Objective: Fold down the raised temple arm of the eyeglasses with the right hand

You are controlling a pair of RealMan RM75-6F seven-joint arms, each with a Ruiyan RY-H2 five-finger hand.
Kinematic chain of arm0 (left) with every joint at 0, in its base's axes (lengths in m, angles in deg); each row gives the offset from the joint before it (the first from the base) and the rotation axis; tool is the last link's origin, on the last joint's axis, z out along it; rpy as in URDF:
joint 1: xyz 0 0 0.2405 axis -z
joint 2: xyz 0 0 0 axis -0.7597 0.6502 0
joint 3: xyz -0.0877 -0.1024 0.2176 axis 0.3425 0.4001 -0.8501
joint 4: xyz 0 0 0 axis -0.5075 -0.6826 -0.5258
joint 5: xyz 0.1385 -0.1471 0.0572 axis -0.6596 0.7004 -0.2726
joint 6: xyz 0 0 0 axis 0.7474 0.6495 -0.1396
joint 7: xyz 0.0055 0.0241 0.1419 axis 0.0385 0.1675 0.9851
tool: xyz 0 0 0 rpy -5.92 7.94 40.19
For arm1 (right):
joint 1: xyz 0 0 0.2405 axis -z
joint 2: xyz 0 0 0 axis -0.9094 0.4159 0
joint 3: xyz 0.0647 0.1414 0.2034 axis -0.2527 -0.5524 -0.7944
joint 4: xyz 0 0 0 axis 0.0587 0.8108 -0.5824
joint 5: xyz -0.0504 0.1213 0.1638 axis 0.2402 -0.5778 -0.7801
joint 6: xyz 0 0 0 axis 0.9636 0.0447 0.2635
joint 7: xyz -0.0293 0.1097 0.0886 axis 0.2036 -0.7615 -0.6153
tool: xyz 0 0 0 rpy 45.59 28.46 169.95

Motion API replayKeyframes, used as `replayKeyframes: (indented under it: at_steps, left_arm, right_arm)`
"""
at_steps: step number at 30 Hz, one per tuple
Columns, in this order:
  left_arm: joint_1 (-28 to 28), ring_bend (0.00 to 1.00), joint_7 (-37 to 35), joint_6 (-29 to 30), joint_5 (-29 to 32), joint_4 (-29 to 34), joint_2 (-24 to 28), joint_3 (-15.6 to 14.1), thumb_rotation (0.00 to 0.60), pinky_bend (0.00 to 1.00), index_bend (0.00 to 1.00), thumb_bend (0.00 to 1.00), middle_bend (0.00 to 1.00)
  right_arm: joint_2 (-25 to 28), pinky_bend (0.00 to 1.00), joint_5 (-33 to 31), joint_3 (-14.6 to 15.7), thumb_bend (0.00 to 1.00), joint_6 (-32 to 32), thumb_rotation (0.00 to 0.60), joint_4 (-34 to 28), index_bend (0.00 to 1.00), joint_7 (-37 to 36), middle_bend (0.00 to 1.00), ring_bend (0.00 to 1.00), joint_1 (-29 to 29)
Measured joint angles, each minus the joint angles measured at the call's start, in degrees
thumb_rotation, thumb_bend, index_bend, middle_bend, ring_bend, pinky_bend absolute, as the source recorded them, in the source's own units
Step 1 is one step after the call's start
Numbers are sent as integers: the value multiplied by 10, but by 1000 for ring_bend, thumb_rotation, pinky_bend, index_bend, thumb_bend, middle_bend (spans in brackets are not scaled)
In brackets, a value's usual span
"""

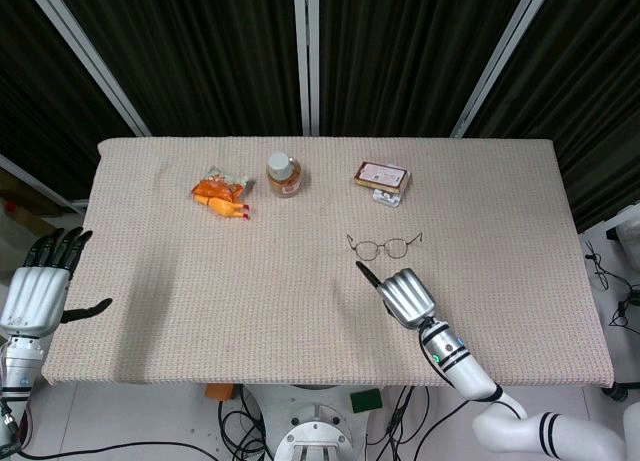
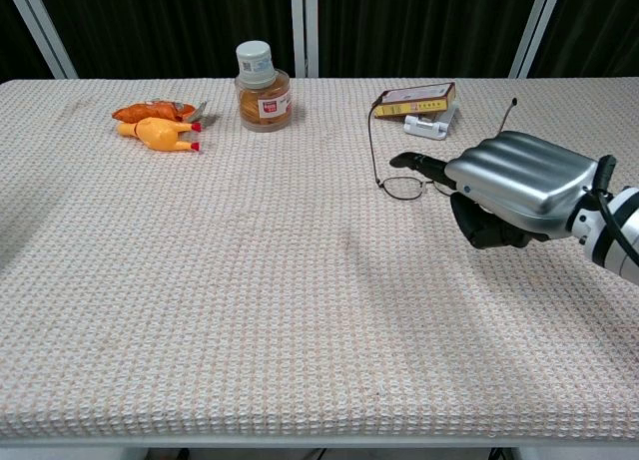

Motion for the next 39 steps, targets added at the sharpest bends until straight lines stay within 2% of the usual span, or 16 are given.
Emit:
replayKeyframes:
  at_steps: [13, 26, 39]
  left_arm:
    - [4, 23, -8, -8, -1, -9, -2, -1, 430, 121, 78, 69, 67]
    - [7, 23, -22, -25, 7, -27, -7, -4, 428, 121, 78, 68, 67]
    - [12, 23, -17, -32, 7, -27, -8, -5, 431, 121, 79, 69, 67]
  right_arm:
    - [-52, 791, -25, -3, 1000, 0, 600, 46, 0, -5, 931, 902, -36]
    - [-98, 794, -68, -30, 1000, 11, 600, 106, 0, 0, 939, 907, -84]
    - [-106, 794, -124, -41, 1000, -6, 600, 137, 0, 36, 939, 902, -94]
